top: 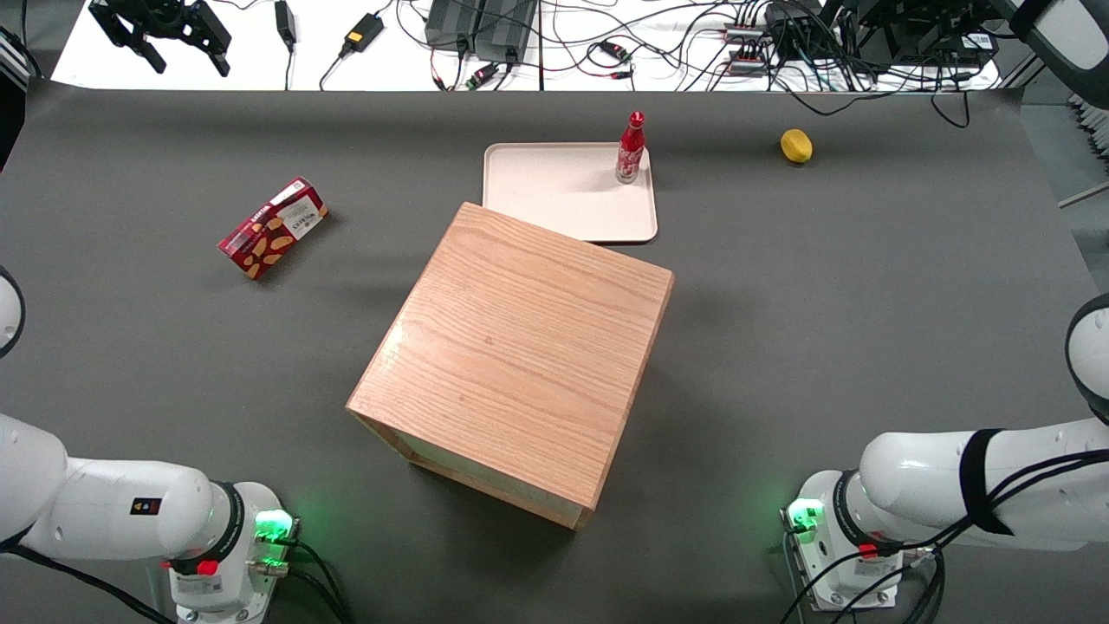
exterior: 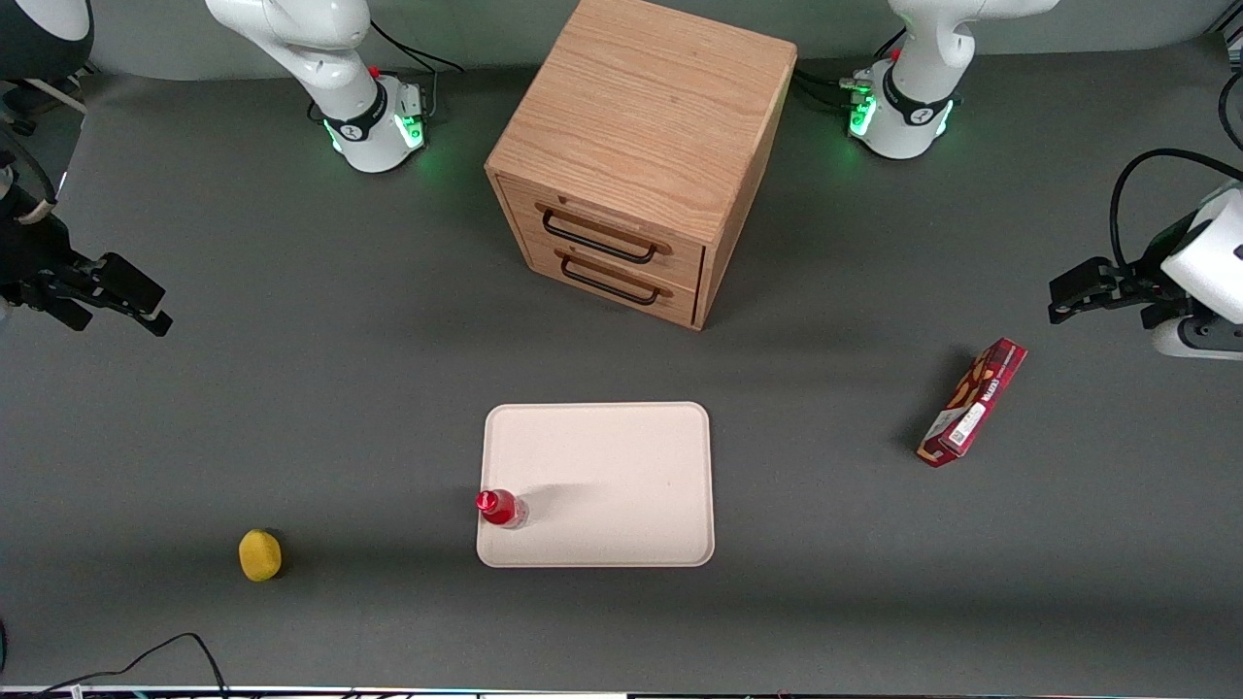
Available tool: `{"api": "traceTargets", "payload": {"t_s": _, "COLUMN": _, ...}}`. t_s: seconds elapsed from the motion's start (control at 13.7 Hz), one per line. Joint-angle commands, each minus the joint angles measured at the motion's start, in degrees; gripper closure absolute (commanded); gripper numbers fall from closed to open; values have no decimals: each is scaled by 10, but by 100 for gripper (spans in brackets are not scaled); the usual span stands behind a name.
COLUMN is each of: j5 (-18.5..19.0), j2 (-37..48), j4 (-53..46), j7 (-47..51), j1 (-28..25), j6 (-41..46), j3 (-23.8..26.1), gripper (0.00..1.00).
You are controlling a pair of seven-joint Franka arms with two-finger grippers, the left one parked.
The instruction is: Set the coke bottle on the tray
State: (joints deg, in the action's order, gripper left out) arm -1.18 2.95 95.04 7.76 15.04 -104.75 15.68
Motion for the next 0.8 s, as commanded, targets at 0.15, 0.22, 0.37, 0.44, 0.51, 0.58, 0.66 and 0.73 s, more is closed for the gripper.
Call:
{"api": "traceTargets", "payload": {"t_s": 0.15, "j5": -5, "j2": -7, "j4": -18, "j7": -16, "j1": 1, "j6": 16, "j3": 6, "gripper": 0}}
{"api": "traceTargets", "payload": {"t_s": 0.22, "j5": -5, "j2": -7, "j4": -20, "j7": -16, "j1": 1, "j6": 16, "j3": 6, "gripper": 0}}
{"api": "traceTargets", "payload": {"t_s": 0.37, "j5": -5, "j2": -7, "j4": -24, "j7": -15, "j1": 0, "j6": 17, "j3": 7, "gripper": 0}}
{"api": "traceTargets", "payload": {"t_s": 0.44, "j5": -5, "j2": -7, "j4": -24, "j7": -15, "j1": 0, "j6": 17, "j3": 7, "gripper": 0}}
{"api": "traceTargets", "payload": {"t_s": 0.51, "j5": -5, "j2": -8, "j4": -25, "j7": -15, "j1": 0, "j6": 17, "j3": 7, "gripper": 0}}
{"api": "traceTargets", "payload": {"t_s": 0.58, "j5": -5, "j2": -9, "j4": -25, "j7": -16, "j1": 0, "j6": 17, "j3": 7, "gripper": 0}}
{"api": "traceTargets", "payload": {"t_s": 0.66, "j5": -5, "j2": -10, "j4": -25, "j7": -18, "j1": 0, "j6": 17, "j3": 6, "gripper": 0}}
{"api": "traceTargets", "payload": {"t_s": 0.73, "j5": -5, "j2": -10, "j4": -25, "j7": -20, "j1": 0, "j6": 17, "j3": 6, "gripper": 0}}
